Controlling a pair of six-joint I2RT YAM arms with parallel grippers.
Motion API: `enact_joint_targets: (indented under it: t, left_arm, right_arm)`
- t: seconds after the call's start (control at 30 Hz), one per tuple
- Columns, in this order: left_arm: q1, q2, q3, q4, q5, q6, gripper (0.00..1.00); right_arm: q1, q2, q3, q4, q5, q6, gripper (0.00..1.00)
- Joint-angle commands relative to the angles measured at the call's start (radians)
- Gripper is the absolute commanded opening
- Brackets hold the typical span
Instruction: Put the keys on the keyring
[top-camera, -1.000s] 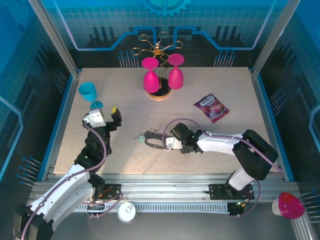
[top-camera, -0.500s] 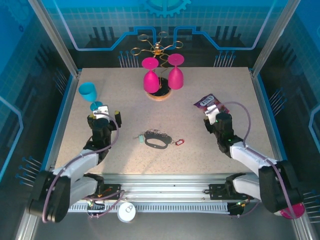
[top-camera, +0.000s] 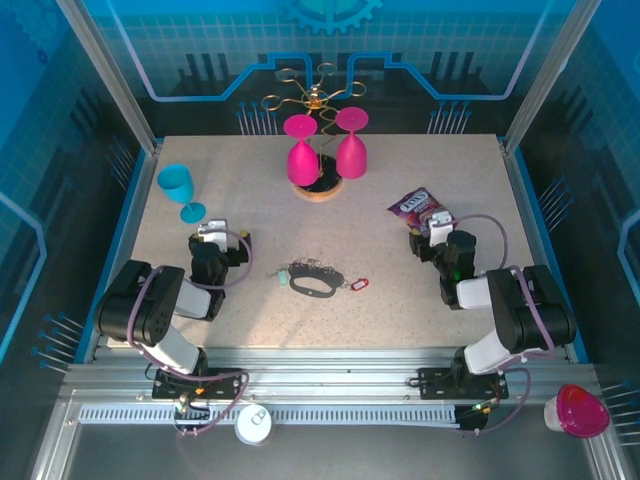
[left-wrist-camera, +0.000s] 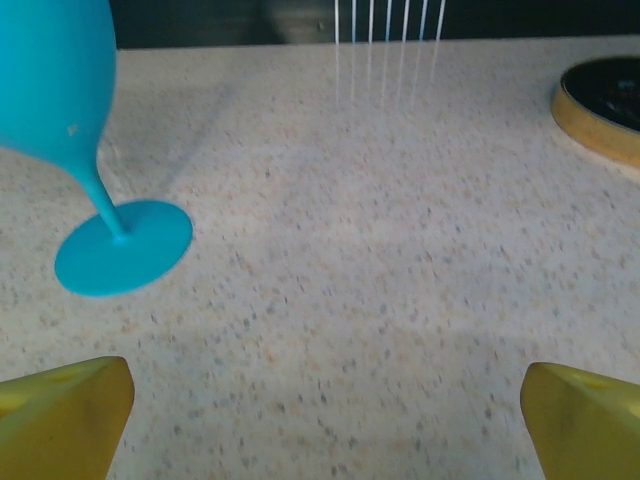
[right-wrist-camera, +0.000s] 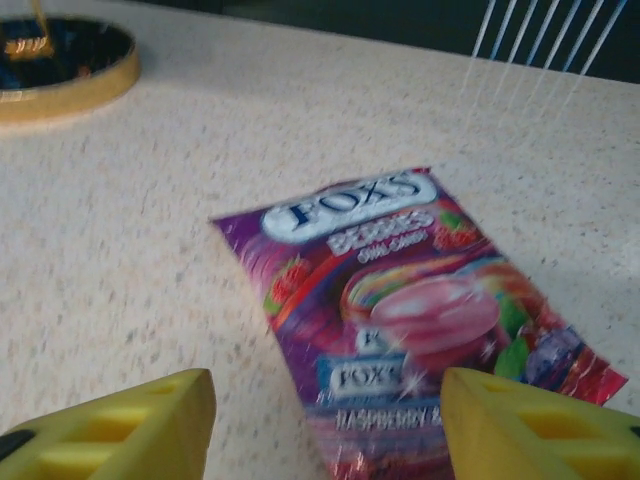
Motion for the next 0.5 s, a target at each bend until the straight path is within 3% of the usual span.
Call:
enact_joint_targets:
  t: [0.0, 0.13, 0.2, 0.3, 0.47]
  left_arm:
    - [0.003, -0.024, 0.085, -0.079, -0.030, -0.018, 0.99]
    - [0.019, -0.031, 0.091, -0.108, -0.001, -0.035, 0.99]
    - [0.100, -0.050, 0.132, -0.221, 0.155, -0.090, 0.99]
    - [0.086, -0.042, 0.139, -0.220, 0.154, -0.068, 0.99]
    - [0.073, -0.040, 0.126, -0.189, 0.143, -0.051, 0.99]
  right_arm:
    - [-0.018, 0.006, 0.042, -0.006, 0.043, 0.047, 0.73]
    - [-0.017, 0.004, 0.044, -0.015, 0.046, 0.046, 0.75]
    - [-0.014, 0.004, 0.044, -0.014, 0.046, 0.046, 0.84]
    - [-0.014, 0.004, 0.045, -0.015, 0.050, 0.044, 1.00]
    - [-0.008, 0.006, 0.045, -0.013, 0.052, 0.039, 1.00]
